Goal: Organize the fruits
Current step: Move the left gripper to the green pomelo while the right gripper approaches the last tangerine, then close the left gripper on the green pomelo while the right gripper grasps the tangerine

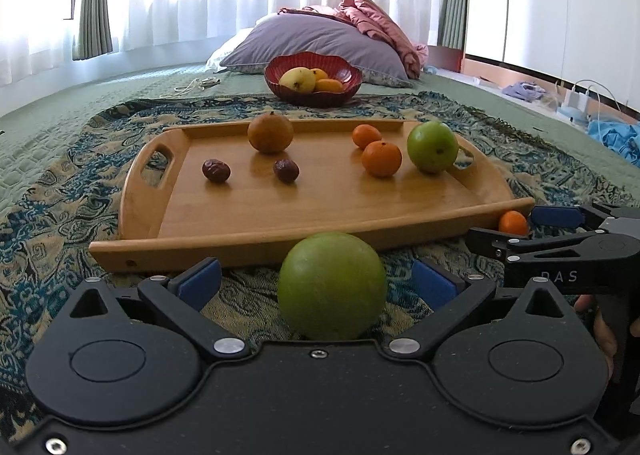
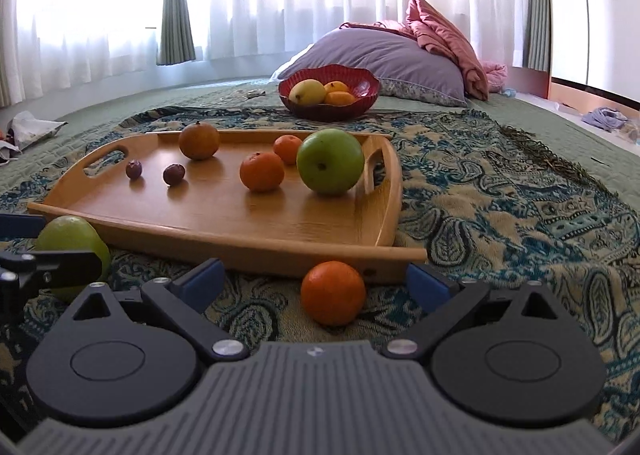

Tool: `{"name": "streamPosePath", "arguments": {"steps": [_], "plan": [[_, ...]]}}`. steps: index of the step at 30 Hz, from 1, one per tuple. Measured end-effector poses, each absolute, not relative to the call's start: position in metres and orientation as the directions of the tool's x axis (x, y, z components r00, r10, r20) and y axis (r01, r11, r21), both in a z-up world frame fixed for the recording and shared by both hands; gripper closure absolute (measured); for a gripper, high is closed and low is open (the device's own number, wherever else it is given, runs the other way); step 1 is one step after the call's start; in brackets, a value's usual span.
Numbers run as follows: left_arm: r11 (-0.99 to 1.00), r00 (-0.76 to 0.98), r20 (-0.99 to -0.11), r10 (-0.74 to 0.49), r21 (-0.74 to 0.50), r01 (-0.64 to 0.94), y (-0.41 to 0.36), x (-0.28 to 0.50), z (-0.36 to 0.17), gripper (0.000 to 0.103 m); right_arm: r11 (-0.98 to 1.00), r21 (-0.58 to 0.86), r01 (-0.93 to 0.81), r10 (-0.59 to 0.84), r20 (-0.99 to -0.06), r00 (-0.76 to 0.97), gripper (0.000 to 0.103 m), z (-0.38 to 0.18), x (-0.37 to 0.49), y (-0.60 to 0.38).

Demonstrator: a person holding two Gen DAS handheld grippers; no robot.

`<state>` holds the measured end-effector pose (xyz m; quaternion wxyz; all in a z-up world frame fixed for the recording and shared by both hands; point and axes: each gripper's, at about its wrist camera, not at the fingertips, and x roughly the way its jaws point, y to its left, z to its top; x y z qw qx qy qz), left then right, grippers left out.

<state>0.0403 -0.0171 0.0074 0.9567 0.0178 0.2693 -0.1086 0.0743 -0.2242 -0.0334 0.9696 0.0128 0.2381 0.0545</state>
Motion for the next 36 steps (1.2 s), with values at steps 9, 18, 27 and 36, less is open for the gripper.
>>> {"name": "streamPosePath", "arguments": {"steps": [9, 18, 27, 36], "plan": [[0.976, 0.833, -0.519, -0.192, -0.012, 0.217, -0.021, 0.042, 0.0, 0.001, 0.996, 0.027, -0.081, 0.084, -0.461, 0.883, 0.001, -0.044, 0.075, -0.219], [0.971, 0.822, -0.528, -0.214, -0.026, 0.236, -0.024, 0.041, -0.004, 0.012, 0.995, -0.008, -0.104, 0.089, -0.453, 0.887, 0.008, -0.048, 0.073, -0.214], [0.974, 0.806, -0.553, -0.213, -0.055, 0.22, -0.017, 0.044, -0.005, 0.043, 0.994, 0.021, -0.111, 0.109, -0.428, 0.897, 0.029, -0.036, 0.064, -0.217], [0.975, 0.803, -0.556, -0.212, -0.061, 0.215, -0.018, 0.043, -0.001, 0.049, 0.998, 0.032, -0.046, 0.055, -0.466, 0.883, 0.061, -0.036, 0.065, -0.22]]}}
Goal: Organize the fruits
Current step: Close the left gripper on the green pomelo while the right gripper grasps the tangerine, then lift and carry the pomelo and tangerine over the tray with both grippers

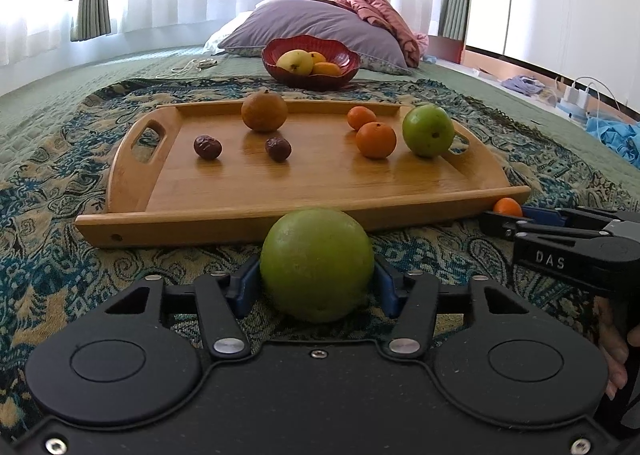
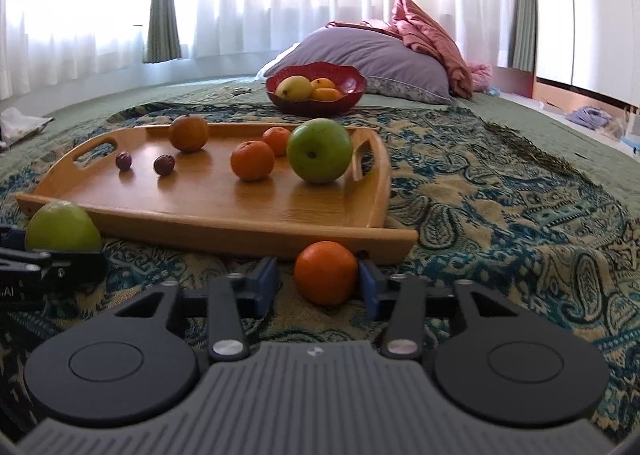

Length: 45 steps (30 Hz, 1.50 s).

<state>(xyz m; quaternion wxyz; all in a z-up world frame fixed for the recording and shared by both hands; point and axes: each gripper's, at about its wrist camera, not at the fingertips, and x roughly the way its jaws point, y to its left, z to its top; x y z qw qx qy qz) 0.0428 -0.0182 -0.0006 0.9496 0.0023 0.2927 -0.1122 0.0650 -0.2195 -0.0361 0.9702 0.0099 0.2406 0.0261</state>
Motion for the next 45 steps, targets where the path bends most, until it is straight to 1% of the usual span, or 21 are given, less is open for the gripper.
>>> {"name": "streamPosePath", "arguments": {"steps": [1, 2, 5, 7, 13, 18, 33, 40, 45], "plan": [[0.975, 0.804, -0.555, -0.211, -0.067, 0.21, -0.018, 0.042, 0.001, 0.049, 0.999, 0.036, -0.037, 0.05, -0.468, 0.882, 0.065, -0.035, 0.065, -0.221], [0.976, 0.807, -0.552, -0.21, -0.074, 0.204, -0.017, 0.041, 0.003, 0.049, 0.999, 0.042, -0.032, 0.048, -0.471, 0.881, 0.066, -0.034, 0.064, -0.223], [0.98, 0.829, -0.523, -0.198, -0.074, 0.187, -0.014, 0.036, 0.013, 0.049, 0.995, 0.093, -0.034, 0.075, -0.475, 0.877, 0.066, -0.027, 0.063, -0.23], [0.982, 0.845, -0.501, -0.188, -0.066, 0.179, -0.013, 0.037, 0.021, 0.049, 0.992, 0.119, -0.037, 0.088, -0.458, 0.885, 0.067, -0.018, 0.061, -0.233], [0.987, 0.853, -0.497, -0.159, -0.06, 0.148, -0.01, 0.054, 0.035, 0.049, 0.993, 0.096, -0.073, 0.106, -0.404, 0.909, 0.066, 0.003, 0.065, -0.222], [0.991, 0.853, -0.506, -0.128, -0.025, 0.133, -0.005, 0.073, 0.038, 0.049, 0.991, 0.085, -0.104, 0.13, -0.396, 0.909, 0.066, 0.008, 0.081, -0.208], [0.994, 0.827, -0.555, -0.092, -0.002, 0.109, 0.01, 0.135, 0.027, 0.049, 0.982, 0.062, -0.179, 0.188, -0.445, 0.876, 0.066, -0.003, 0.141, -0.153], [0.995, 0.81, -0.58, -0.089, -0.008, 0.104, 0.015, 0.147, 0.015, 0.049, 0.978, 0.041, -0.205, 0.2, -0.468, 0.861, 0.066, -0.011, 0.152, -0.138], [0.994, 0.814, -0.574, -0.093, -0.013, 0.105, 0.016, 0.15, 0.013, 0.049, 0.979, 0.043, -0.201, 0.197, -0.478, 0.856, 0.066, -0.013, 0.157, -0.138]]}}
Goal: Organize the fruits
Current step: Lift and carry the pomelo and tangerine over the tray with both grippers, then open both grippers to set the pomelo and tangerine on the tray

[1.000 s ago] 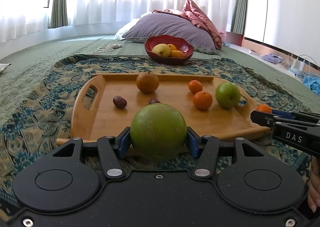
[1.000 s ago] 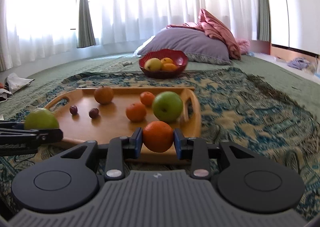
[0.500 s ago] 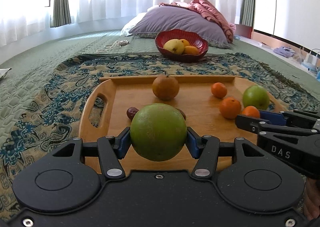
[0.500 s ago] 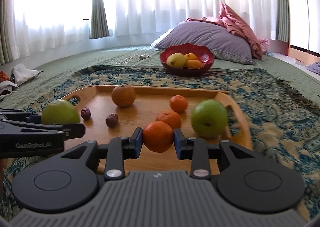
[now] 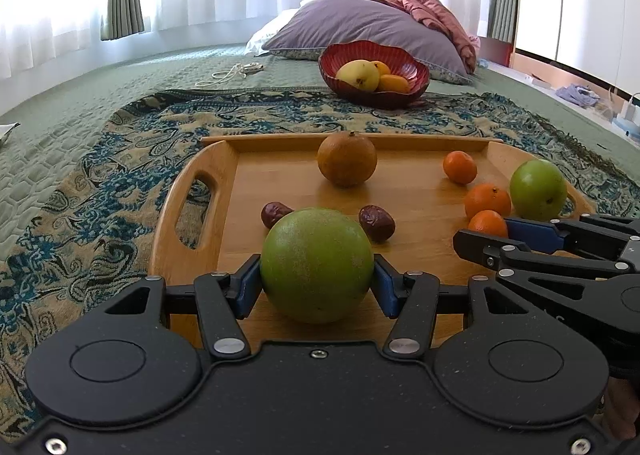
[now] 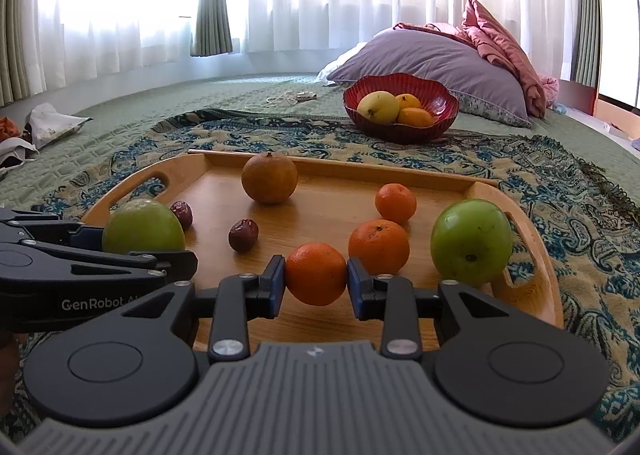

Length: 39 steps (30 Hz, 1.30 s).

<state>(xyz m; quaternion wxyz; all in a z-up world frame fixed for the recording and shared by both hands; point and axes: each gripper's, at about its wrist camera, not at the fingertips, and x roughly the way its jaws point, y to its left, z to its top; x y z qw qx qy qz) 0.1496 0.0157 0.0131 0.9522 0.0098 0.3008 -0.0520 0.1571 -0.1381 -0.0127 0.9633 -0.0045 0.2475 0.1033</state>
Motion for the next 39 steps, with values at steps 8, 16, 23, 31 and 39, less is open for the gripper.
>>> {"name": "streamPosePath", "arguments": {"steps": [8, 16, 23, 31, 39], "plan": [[0.994, 0.817, -0.57, -0.093, -0.006, 0.109, 0.0143, 0.1494, 0.0128, 0.049, 0.979, 0.039, -0.198, 0.191, -0.489, 0.851, 0.066, -0.0148, 0.1603, -0.1368], [0.994, 0.815, -0.57, -0.1, -0.022, 0.106, 0.0166, 0.148, 0.0128, 0.049, 0.982, 0.043, -0.186, 0.183, -0.5, 0.847, 0.066, -0.0174, 0.1625, -0.1383], [0.994, 0.815, -0.571, -0.099, -0.022, 0.106, 0.0165, 0.1479, 0.013, 0.049, 0.982, 0.035, -0.187, 0.18, -0.5, 0.847, 0.065, -0.0183, 0.1631, -0.1372], [0.994, 0.817, -0.568, -0.098, -0.021, 0.105, 0.0166, 0.1468, 0.0135, 0.047, 0.981, 0.036, -0.19, 0.182, -0.501, 0.846, 0.057, -0.0185, 0.1627, -0.137], [0.995, 0.839, -0.538, -0.087, -0.003, 0.101, 0.0149, 0.1411, 0.0209, 0.029, 0.981, 0.036, -0.192, 0.184, -0.5, 0.846, 0.056, -0.0167, 0.1601, -0.1369]]}}
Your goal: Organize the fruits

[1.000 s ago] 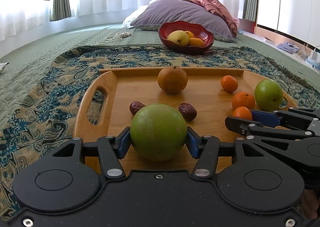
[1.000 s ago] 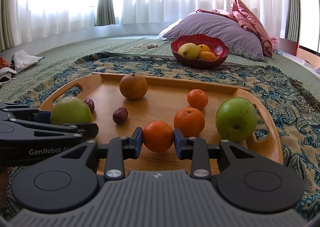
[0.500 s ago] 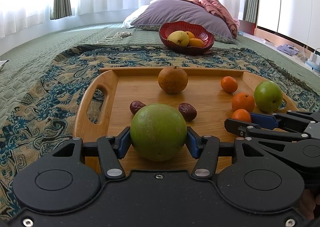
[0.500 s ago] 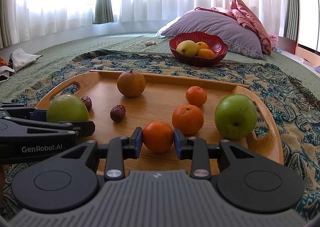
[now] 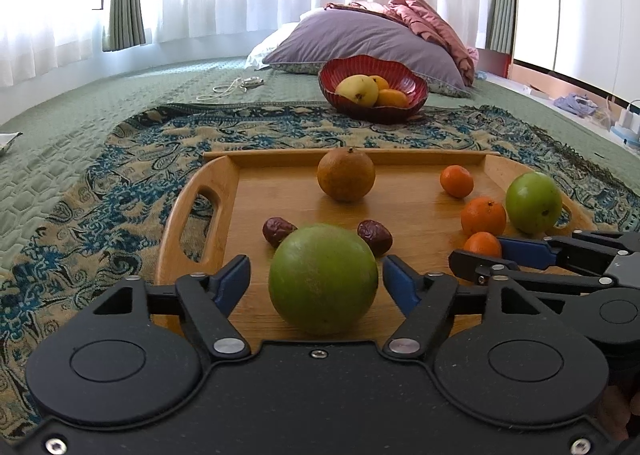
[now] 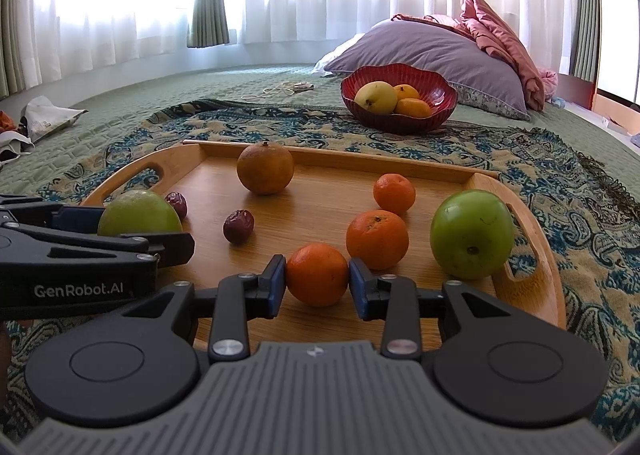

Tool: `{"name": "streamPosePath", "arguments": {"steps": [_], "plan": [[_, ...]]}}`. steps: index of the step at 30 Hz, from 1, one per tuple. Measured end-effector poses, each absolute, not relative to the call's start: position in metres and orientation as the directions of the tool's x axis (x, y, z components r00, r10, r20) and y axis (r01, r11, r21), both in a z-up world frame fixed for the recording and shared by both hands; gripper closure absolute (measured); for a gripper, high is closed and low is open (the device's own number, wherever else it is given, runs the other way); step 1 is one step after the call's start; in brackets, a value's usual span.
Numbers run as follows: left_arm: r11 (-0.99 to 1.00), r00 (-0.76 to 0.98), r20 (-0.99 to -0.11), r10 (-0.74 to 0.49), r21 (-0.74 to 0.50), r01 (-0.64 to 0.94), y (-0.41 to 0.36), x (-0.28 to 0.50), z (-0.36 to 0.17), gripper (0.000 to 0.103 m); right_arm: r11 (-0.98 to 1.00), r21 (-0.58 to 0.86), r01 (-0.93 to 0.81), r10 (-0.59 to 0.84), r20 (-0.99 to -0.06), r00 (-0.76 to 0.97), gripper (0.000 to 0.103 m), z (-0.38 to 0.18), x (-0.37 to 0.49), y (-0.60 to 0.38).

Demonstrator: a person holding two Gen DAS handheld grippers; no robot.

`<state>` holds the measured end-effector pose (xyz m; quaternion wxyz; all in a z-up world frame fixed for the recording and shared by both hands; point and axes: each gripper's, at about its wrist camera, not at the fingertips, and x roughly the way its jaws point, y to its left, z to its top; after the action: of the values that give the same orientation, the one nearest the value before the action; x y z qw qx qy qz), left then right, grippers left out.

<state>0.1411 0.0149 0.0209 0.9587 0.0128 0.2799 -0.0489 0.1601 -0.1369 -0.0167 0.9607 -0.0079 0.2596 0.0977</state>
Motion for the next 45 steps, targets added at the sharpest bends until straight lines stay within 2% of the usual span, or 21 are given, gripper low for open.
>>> {"name": "streamPosePath", "arguments": {"steps": [13, 29, 45], "plan": [[0.994, 0.839, -0.536, -0.09, 0.003, 0.108, 0.014, 0.132, 0.026, 0.017, 0.984, 0.023, -0.177, 0.166, -0.484, 0.859, 0.056, -0.01, 0.15, -0.142], [0.995, 0.827, -0.556, -0.088, -0.01, 0.099, 0.02, 0.11, 0.033, 0.007, 0.989, -0.02, -0.149, 0.125, -0.443, 0.888, 0.041, 0.004, 0.126, -0.151], [0.996, 0.801, -0.592, -0.086, -0.033, 0.082, 0.023, 0.079, 0.031, 0.006, 0.993, -0.028, -0.117, 0.095, -0.412, 0.906, 0.028, 0.009, 0.088, -0.164]]}}
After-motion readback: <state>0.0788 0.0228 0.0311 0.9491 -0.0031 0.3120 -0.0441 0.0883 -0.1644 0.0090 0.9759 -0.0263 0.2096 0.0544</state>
